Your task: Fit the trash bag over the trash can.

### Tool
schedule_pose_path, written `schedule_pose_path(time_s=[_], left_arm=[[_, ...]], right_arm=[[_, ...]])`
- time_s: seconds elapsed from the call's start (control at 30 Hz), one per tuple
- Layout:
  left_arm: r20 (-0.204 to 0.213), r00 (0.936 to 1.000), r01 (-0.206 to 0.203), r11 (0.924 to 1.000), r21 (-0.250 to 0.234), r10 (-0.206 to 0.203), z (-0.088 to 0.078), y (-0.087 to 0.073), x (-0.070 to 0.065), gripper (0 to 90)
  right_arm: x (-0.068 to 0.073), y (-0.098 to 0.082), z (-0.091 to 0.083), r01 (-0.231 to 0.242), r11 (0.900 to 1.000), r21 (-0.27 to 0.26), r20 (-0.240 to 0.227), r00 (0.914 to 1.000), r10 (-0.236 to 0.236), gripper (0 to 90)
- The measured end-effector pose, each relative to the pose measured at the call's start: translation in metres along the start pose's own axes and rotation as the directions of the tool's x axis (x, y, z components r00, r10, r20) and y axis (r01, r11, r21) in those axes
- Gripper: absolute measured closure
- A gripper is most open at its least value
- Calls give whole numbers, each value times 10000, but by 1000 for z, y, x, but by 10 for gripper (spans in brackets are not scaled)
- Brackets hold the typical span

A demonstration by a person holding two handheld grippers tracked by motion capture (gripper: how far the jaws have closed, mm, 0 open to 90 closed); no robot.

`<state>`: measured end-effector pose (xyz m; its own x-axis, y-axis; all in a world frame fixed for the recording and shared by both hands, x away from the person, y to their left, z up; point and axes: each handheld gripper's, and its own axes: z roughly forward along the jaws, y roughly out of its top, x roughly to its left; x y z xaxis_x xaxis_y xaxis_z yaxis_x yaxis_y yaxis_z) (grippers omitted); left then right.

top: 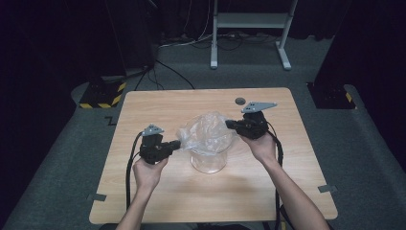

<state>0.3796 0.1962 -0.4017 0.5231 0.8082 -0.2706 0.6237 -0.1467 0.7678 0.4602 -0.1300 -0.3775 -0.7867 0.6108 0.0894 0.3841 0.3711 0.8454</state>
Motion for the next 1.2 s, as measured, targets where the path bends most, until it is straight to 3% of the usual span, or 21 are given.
schedule_pose_path(time_s=[0.23, 0.33, 0.47, 0.6, 0.7, 0.8, 0.9, 1.03, 1.1, 1.2], left_arm=[[344, 9992, 222, 9997, 73, -224, -2, -4, 4, 872], [117, 9997, 197, 9998, 74, -198, -5, -4, 9, 873], [360, 9975, 594, 9980, 216, -601, 4, -7, 18, 874], [329, 9987, 361, 9977, 574, -381, 12, -6, 18, 874], [350, 9974, 606, 9961, 647, -630, 16, -6, 21, 866], [159, 9977, 646, 9970, 415, -653, 16, -5, 22, 723], [734, 9928, 991, 9936, -543, -950, 7, -5, 25, 538], [697, 9934, 994, 9878, -1201, -915, -6, -1, 26, 367], [552, 9964, 723, 9872, -1421, -650, -10, 2, 22, 302], [581, 9982, 258, 9873, -1565, -168, -16, 10, 12, 258]], right_arm=[[8, -5, -21, 141, 9998, -105, 50, 9999, -141, 897], [6, -9, -29, 6, 10000, -82, 182, 9998, -4, 897], [-3, -16, -29, -362, 9993, -22, 216, 9991, 363, 898], [-7, -20, -31, -542, 9985, 32, 357, 9979, 540, 897], [-10, -22, -31, -660, 9978, -9, 413, 9970, 660, 896], [-12, -24, -27, -738, 9973, -38, 463, 9962, 739, 870], [-12, -22, -26, -731, 9972, -136, 472, 9962, 737, 784], [-11, -18, -27, -715, 9968, -366, 613, 9954, 737, 634], [-9, -16, -26, -690, 9967, -419, 645, 9953, 716, 604], [-7, -13, -23, -559, 9975, -436, 546, 9968, 583, 631]])
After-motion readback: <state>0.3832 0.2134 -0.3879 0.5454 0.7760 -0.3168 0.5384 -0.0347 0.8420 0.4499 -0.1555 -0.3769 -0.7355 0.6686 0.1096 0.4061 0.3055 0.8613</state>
